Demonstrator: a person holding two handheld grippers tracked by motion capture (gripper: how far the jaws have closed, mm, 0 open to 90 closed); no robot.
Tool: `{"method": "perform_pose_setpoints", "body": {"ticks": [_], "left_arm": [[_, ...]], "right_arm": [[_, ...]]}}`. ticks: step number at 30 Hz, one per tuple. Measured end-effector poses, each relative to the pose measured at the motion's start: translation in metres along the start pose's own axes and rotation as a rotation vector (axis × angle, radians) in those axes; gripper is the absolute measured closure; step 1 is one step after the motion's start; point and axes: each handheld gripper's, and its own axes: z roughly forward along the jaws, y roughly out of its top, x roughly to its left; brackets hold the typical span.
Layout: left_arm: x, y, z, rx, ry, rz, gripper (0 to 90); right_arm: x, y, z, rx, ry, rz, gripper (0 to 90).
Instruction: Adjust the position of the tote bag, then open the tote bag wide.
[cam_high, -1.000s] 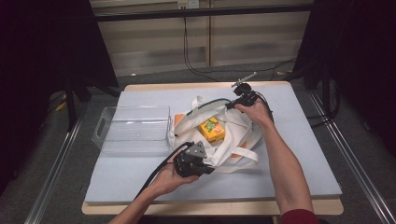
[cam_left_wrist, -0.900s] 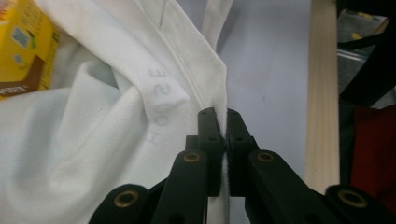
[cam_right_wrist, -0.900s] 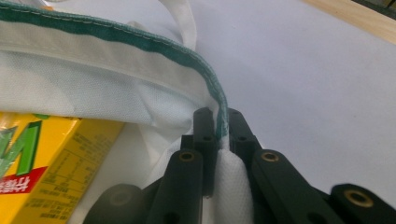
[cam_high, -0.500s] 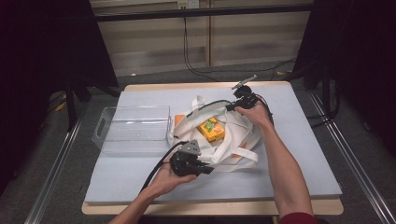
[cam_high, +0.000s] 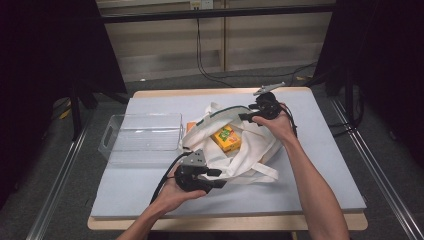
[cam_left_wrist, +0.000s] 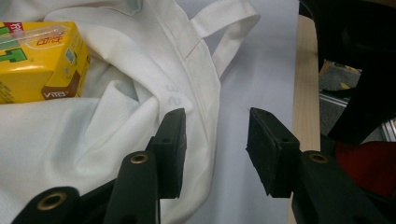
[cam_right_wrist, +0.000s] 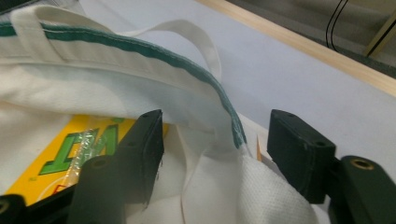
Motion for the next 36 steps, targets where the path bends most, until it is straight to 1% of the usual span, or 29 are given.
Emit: {"method": "perform_pose_setpoints", "body": {"ticks": [2,3,4,5,6,7,8,9,10,11,12,13,14,15,16,18,20,21,22,23,24,25,26,27,29,30,33,35,36], "left_arm": [[0.000,0.000,-0.003,-0.009,0.006,-0.012,53.1],[0.000,0.000,-0.004,-0.023,0.019,-0.013,50.4],[0.001,0.000,-0.006,-0.024,0.029,-0.012,50.4],[0.001,0.000,-0.008,-0.038,0.031,-0.018,49.7],[0.002,0.001,-0.010,-0.043,0.031,-0.021,49.3],[0.002,0.001,-0.012,-0.049,0.044,-0.022,49.1],[0.002,0.001,-0.015,-0.060,0.045,-0.022,48.6],[0.002,0.001,-0.018,-0.067,0.053,-0.025,48.6],[0.002,0.000,-0.020,-0.071,0.061,-0.029,47.3],[0.002,-0.001,-0.024,-0.081,0.072,-0.035,45.1],[0.002,-0.001,-0.026,-0.083,0.073,-0.040,45.1],[0.002,-0.003,-0.029,-0.097,0.070,-0.047,44.1],[0.001,-0.005,-0.032,-0.097,0.087,-0.049,42.4],[0.001,-0.008,-0.035,-0.109,0.090,-0.060,40.3],[0.000,-0.010,-0.038,-0.110,0.091,-0.061,39.1],[-0.002,-0.015,-0.044,-0.114,0.112,-0.063,35.5],[-0.002,-0.018,-0.049,-0.130,0.112,-0.072,31.2],[-0.003,-0.019,-0.053,-0.140,0.124,-0.081,29.8],[-0.003,-0.020,-0.057,-0.141,0.145,-0.076,27.3],[-0.004,-0.022,-0.061,-0.151,0.151,-0.083,24.9],[-0.004,-0.024,-0.065,-0.152,0.160,-0.077,23.0],[-0.005,-0.026,-0.069,-0.154,0.172,-0.079,21.5],[-0.006,-0.029,-0.073,-0.158,0.188,-0.079,21.5],[-0.006,-0.032,-0.078,-0.156,0.199,-0.080,20.4],[-0.008,-0.039,-0.085,-0.147,0.220,-0.084,18.9],[-0.008,-0.044,-0.088,-0.148,0.223,-0.085,17.5],[-0.010,-0.059,-0.095,-0.138,0.244,-0.106,14.7],[-0.010,-0.066,-0.099,-0.128,0.254,-0.113,14.6],[-0.010,-0.069,-0.101,-0.132,0.263,-0.123,13.7]], "right_arm": [[0.002,0.002,-0.002,-0.004,0.012,-0.007,30.4],[0.003,0.004,-0.005,-0.011,0.004,-0.019,25.6],[0.003,0.004,-0.005,-0.011,0.004,-0.019,25.6],[0.003,0.005,-0.006,-0.021,0.009,-0.018,25.2],[0.003,0.006,-0.007,-0.025,0.010,-0.015,24.3],[0.003,0.007,-0.008,-0.024,0.004,-0.022,23.9],[0.004,0.007,-0.012,-0.026,0.000,-0.019,23.9],[0.004,0.007,-0.012,-0.026,0.000,-0.019,23.9],[0.006,0.007,-0.015,-0.026,-0.009,-0.021,23.9],[0.010,0.006,-0.021,-0.046,-0.003,-0.022,24.5],[0.010,0.006,-0.021,-0.046,-0.003,-0.022,24.5],[0.012,0.004,-0.023,-0.053,0.001,-0.027,25.2],[0.014,0.003,-0.026,-0.062,0.007,-0.031,25.9],[0.018,0.000,-0.029,-0.069,0.004,-0.031,26.5],[0.022,-0.003,-0.033,-0.074,0.010,-0.035,26.7],[0.027,-0.009,-0.037,-0.093,0.030,-0.032,28.0],[0.032,-0.014,-0.039,-0.096,0.046,-0.022,27.7],[0.035,-0.017,-0.040,-0.100,0.047,-0.021,27.6],[0.038,-0.020,-0.040,-0.103,0.052,-0.025,26.9],[0.040,-0.023,-0.040,-0.101,0.062,-0.010,25.9],[0.042,-0.025,-0.040,-0.100,0.058,-0.014,25.8],[0.046,-0.029,-0.041,-0.091,0.063,-0.014,23.5],[0.046,-0.029,-0.041,-0.091,0.063,-0.014,23.5],[0.048,-0.030,-0.040,-0.074,0.064,-0.013,22.5],[0.053,-0.033,-0.038,-0.059,0.071,-0.019,22.1],[0.055,-0.035,-0.037,-0.048,0.075,-0.022,21.4],[0.060,-0.040,-0.034,-0.026,0.082,-0.031,21.0],[0.063,-0.040,-0.033,-0.012,0.081,-0.036,21.1],[0.065,-0.040,-0.033,-0.006,0.082,-0.040,21.0]]}}
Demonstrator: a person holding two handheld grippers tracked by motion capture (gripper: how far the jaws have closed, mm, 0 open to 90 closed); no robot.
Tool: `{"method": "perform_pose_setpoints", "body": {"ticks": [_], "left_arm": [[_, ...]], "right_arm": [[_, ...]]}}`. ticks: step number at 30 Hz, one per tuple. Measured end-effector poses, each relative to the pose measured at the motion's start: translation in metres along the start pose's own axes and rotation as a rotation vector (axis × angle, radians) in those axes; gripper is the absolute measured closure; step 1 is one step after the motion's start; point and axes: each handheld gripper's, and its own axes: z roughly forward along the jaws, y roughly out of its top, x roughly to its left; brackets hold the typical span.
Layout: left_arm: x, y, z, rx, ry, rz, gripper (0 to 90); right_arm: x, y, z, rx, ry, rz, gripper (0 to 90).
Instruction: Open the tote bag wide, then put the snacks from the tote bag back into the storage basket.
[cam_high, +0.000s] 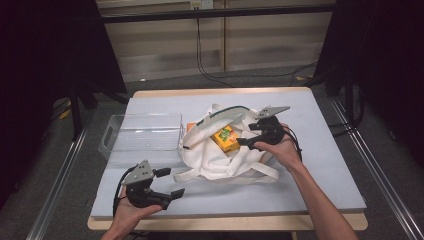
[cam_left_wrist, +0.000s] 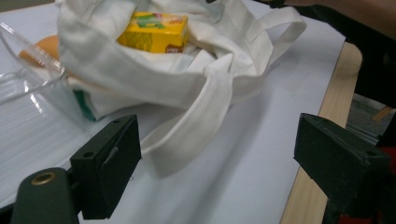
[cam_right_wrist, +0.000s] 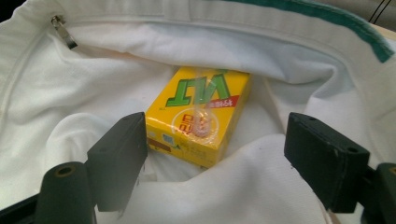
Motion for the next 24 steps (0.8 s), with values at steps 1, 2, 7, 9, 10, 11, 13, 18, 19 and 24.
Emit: {"method": "perform_pose_setpoints", "body": {"ticks": [1,2,7,9,10,11,13,18,19,24], "left_arm": [[0.001,-0.002,-0.002,-0.002,0.001,-0.001,12.5],[0.002,-0.004,-0.005,-0.002,0.014,-0.005,12.2],[0.008,-0.009,-0.009,-0.017,0.059,-0.039,11.6],[0.009,-0.008,-0.009,-0.025,0.059,-0.039,11.6],[0.009,-0.007,-0.009,-0.028,0.064,-0.034,11.6],[0.009,-0.008,-0.009,-0.022,0.068,-0.032,11.6],[0.010,-0.008,-0.008,-0.026,0.067,-0.037,11.6],[0.012,-0.008,-0.006,-0.015,0.068,-0.027,11.6],[0.012,-0.008,-0.006,-0.014,0.070,-0.022,11.6],[0.012,-0.009,-0.006,-0.015,0.072,-0.028,11.6]], "right_arm": [[0.002,0.000,0.000,0.003,0.005,-0.001,20.8],[0.003,0.001,0.001,0.008,0.014,-0.002,20.7],[0.012,0.004,0.005,0.042,0.030,-0.022,21.3],[0.013,0.004,0.008,0.060,0.034,-0.026,20.7],[0.014,0.005,0.010,0.066,0.030,-0.028,20.9],[0.015,0.005,0.013,0.081,0.035,-0.028,20.9],[0.017,0.006,0.017,0.091,0.037,-0.039,20.7],[0.018,0.011,0.029,0.127,0.038,-0.042,18.9],[0.018,0.012,0.031,0.136,0.027,-0.041,18.9],[0.018,0.014,0.039,0.169,0.052,-0.031,18.5]]}}
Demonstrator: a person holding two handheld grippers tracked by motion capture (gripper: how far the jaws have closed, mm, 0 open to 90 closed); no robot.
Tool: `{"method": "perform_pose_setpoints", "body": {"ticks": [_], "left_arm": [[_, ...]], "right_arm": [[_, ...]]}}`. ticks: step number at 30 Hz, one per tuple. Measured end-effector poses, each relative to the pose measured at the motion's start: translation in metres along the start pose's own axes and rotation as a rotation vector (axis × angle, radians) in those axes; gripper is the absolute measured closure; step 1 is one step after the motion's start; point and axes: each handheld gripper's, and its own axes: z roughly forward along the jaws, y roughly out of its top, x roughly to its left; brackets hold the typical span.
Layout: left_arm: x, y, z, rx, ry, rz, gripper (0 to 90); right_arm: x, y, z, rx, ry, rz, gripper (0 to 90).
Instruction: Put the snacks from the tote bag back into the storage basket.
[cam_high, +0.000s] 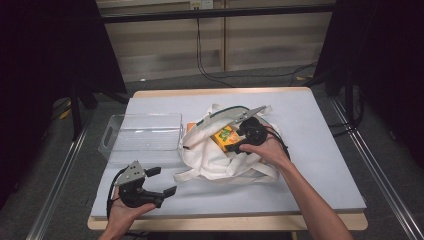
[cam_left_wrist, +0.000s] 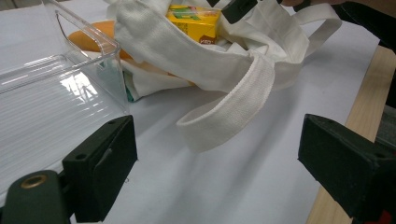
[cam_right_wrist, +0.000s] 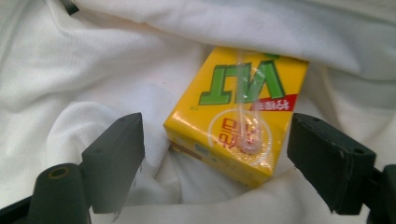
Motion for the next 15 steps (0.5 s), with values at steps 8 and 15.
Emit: {"method": "perform_pose_setpoints", "body": {"ticks": [8,15], "left_arm": [[-0.002,0.001,0.004,0.014,-0.009,0.010,11.6],[-0.001,0.001,0.004,0.016,-0.010,0.015,11.6]], "right_arm": [[-0.001,0.004,0.009,0.052,-0.022,-0.009,16.6],[-0.002,0.010,0.026,0.140,-0.040,0.015,14.0]]}}
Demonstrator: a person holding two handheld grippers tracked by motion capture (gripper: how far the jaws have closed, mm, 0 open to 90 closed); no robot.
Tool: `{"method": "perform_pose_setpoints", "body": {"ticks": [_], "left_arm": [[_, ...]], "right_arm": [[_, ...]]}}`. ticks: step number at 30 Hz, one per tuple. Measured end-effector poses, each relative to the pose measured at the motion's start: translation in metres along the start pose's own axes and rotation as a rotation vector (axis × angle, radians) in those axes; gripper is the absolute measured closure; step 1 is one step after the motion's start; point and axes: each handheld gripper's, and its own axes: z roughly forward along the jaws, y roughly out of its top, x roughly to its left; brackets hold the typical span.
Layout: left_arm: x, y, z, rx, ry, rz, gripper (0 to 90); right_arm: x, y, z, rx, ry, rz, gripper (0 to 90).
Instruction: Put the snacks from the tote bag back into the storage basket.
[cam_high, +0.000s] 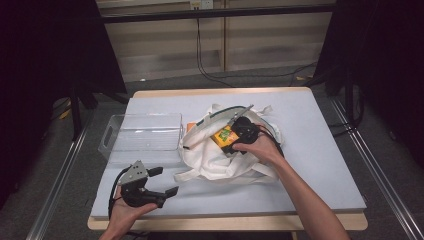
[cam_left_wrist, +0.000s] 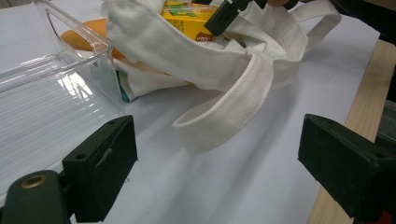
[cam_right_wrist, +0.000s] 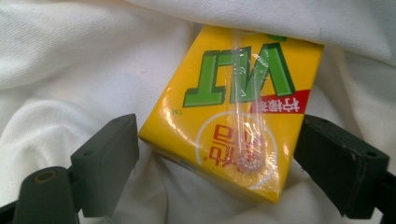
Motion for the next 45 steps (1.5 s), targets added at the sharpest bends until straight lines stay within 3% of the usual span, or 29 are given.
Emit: {"method": "perform_pose_setpoints", "body": {"ticks": [7,18,20,24,39,45], "left_arm": [[0.000,0.000,0.001,0.000,0.000,-0.002,11.6],[0.000,0.000,0.001,0.000,0.001,-0.001,11.6],[0.000,0.000,0.001,0.000,0.001,-0.002,11.6],[0.001,0.000,0.000,0.001,0.002,-0.001,11.6],[0.001,0.000,0.000,0.006,0.003,0.000,11.6],[0.001,0.000,0.001,0.007,0.000,0.001,11.6]], "right_arm": [[0.001,0.009,0.005,0.025,-0.025,0.007,16.5],[0.001,0.009,0.016,0.043,-0.038,0.013,18.7],[0.001,0.010,0.014,0.035,-0.049,0.010,24.9],[-0.001,0.010,0.009,0.039,-0.042,0.019,25.8],[-0.002,0.023,-0.010,0.165,-0.013,0.033,26.6],[-0.003,0.025,-0.019,0.189,-0.001,0.026,26.7]]}}
